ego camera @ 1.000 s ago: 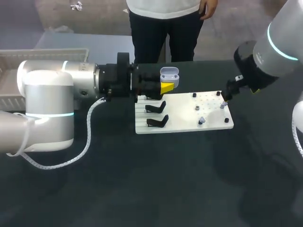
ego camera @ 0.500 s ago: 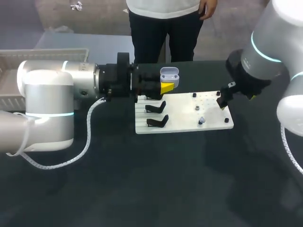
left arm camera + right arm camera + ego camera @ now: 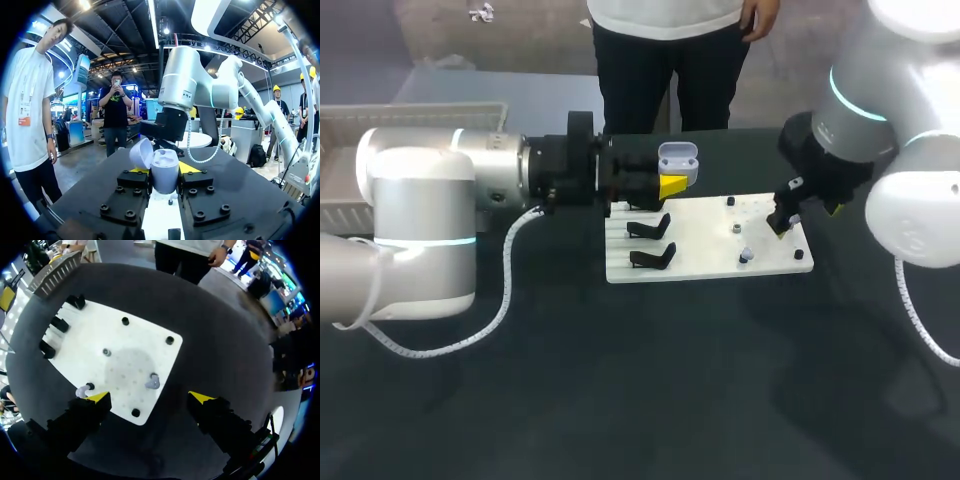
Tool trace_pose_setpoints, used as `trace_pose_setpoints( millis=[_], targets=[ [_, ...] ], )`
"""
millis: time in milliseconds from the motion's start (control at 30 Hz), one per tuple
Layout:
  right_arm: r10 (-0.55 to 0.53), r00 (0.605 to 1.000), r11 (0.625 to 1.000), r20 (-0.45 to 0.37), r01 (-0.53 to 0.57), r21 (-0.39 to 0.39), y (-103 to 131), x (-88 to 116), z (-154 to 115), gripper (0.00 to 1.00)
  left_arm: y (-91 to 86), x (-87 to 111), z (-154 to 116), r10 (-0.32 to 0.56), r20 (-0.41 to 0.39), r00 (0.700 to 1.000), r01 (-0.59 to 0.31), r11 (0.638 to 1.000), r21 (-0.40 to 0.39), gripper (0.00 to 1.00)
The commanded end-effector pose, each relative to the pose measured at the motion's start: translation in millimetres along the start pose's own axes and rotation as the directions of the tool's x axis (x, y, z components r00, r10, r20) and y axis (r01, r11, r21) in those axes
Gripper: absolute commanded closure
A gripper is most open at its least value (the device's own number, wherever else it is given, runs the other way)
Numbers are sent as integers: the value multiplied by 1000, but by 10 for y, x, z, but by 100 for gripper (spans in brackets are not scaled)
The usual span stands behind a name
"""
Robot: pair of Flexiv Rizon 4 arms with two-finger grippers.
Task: Pick up each earbud case from the left stands, insert the matching earbuds, close the lid, and place the case in the box.
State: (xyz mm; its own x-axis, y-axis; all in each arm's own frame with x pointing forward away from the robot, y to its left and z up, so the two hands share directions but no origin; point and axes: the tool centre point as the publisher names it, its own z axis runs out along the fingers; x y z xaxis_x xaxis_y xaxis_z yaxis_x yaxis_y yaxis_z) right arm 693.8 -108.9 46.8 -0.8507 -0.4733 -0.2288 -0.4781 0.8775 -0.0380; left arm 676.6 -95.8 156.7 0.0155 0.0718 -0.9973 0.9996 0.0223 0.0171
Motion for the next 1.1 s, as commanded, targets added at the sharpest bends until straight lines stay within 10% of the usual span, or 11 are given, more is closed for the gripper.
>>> trace_pose_setpoints(
  millis=[33, 433, 1100],
  targets=[
    [-8, 999, 1000, -35, 7, -11, -1, -57, 42, 0, -6, 11, -1, 4, 5, 1000, -4, 1000, -4, 100],
    [-16, 998, 1000, -57, 15, -17, -24, -96, 122, 51, -6, 11, -1, 4, 5, 1000, -4, 1000, -4, 100],
    [6, 997, 1000, -73, -6, -12, -58, -145, 235, 55, -6, 11, -1, 4, 5, 1000, -4, 1000, -4, 100]
  ],
)
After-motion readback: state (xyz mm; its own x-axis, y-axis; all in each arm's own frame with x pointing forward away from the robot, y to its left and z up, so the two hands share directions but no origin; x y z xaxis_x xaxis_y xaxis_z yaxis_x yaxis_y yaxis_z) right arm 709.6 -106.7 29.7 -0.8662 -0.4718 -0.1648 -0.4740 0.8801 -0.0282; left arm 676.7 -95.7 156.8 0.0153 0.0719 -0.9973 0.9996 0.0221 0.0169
